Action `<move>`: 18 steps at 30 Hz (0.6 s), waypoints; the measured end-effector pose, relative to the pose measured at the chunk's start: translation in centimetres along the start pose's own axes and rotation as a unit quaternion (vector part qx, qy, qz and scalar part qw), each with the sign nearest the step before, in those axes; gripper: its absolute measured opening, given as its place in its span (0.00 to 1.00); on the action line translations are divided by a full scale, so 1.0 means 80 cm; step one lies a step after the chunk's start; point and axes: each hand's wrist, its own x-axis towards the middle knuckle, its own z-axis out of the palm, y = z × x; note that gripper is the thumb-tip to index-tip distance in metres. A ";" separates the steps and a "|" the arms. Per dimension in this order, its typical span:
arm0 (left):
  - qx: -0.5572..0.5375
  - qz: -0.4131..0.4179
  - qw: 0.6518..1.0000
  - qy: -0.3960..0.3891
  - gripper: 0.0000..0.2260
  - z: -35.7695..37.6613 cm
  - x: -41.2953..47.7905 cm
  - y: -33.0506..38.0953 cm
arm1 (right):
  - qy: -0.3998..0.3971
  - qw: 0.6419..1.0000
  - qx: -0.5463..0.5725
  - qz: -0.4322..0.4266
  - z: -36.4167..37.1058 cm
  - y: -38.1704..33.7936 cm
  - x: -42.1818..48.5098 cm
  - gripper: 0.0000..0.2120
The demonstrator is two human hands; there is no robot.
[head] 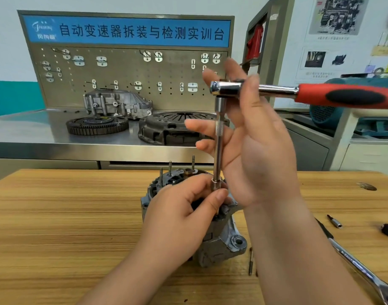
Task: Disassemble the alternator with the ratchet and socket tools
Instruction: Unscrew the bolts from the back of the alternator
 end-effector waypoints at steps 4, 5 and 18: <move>0.010 0.005 1.000 -0.020 0.10 0.001 -0.001 0.002 | 0.021 0.998 0.022 0.049 -0.008 -0.002 0.002 0.21; 0.014 0.002 1.000 -0.020 0.09 0.002 -0.001 0.002 | 0.030 0.999 0.012 0.042 -0.009 -0.001 0.002 0.21; 0.009 0.010 1.000 -0.010 0.11 0.002 0.000 0.005 | 0.020 0.999 0.011 0.036 -0.008 -0.004 0.001 0.19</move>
